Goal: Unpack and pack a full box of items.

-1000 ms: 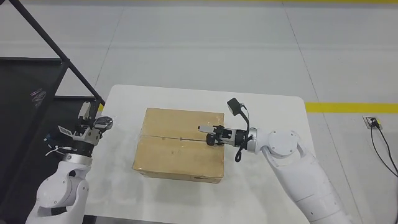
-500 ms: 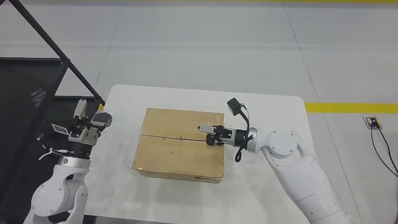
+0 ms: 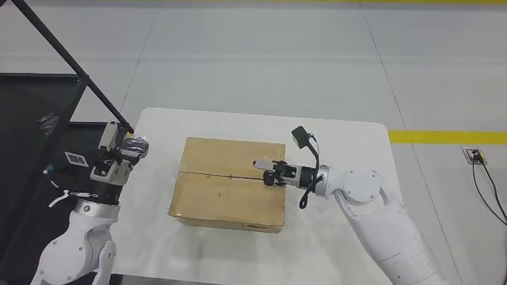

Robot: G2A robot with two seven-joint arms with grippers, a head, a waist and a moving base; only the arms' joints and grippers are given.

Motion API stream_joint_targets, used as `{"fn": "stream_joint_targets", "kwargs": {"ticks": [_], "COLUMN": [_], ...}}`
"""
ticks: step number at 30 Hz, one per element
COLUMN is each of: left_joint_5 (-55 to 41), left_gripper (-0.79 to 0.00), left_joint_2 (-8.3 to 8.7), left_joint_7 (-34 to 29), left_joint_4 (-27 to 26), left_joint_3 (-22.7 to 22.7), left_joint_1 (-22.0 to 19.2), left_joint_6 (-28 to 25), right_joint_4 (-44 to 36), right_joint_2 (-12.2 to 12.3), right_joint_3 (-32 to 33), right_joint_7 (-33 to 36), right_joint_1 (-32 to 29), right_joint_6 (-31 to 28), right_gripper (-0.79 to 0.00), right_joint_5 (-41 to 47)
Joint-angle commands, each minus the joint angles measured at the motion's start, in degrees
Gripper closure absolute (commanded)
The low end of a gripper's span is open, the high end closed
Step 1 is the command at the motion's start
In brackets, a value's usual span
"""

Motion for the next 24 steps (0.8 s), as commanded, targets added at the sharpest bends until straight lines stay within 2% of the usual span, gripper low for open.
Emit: {"fn": "stream_joint_targets", "kwargs": {"ticks": [1, 9, 24], "left_joint_5": [0.6, 4.23, 12.12], "left_gripper": [-0.785, -0.785, -0.785], "left_joint_2": [-0.06, -0.29, -0.84], "left_joint_7": [-0.04, -0.51, -0.82], "left_joint_4": [-0.6, -1.99, -0.75], "left_joint_3": [0.48, 3.27, 9.42], "left_joint_1": [-0.26, -1.65, -4.92], "left_joint_6": [0.39, 1.89, 4.24], "right_joint_4": [-0.71, -3.57, -6.84], "right_joint_2": [0.18, 0.76, 1.66], "right_joint_3": [0.5, 1.66, 3.49], "right_joint_7": [-0.18, -0.56, -1.67], "right_joint_1": [-0.64, -2.52, -5.62], "right_joint_6": [-0.12, 0.33, -0.41], "right_gripper": [-0.785, -0.785, -0.785], "right_joint_5": [0.16, 0.01, 0.13]}}
